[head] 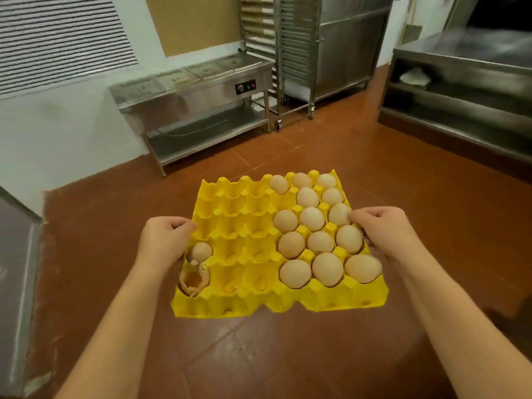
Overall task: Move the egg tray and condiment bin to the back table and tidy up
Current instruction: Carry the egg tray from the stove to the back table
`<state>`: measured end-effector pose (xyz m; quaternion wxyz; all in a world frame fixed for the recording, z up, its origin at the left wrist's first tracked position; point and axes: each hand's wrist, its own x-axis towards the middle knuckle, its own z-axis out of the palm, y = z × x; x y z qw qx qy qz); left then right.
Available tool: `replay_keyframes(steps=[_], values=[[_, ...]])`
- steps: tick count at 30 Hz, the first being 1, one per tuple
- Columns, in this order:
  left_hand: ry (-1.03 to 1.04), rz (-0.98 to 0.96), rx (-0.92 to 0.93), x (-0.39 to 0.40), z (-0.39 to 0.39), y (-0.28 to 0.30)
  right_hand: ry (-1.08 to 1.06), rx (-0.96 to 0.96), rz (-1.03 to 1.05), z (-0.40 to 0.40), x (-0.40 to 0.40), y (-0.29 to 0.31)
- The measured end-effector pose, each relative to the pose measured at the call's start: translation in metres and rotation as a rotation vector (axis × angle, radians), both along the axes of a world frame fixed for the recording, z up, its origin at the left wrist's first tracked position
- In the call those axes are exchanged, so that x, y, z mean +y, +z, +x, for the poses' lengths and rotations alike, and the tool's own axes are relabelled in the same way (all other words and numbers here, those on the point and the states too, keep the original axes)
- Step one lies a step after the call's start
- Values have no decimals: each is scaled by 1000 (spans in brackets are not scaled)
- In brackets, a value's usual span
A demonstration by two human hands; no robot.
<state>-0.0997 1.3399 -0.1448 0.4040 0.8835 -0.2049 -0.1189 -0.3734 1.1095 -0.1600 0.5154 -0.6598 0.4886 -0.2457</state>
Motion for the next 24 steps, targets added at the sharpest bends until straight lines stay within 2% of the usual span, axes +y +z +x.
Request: replay_keyframes(steps=[8,15,24], values=[[-255,38,-17,-179,13,4,-207,-24,6,-23,-121,-17],[-313,23,-21,-310,6,14,-277,-40,-36,-43,-224,-7],[-375,25,-35,-438,14,17,-336,-10,-44,-42,-337,7]])
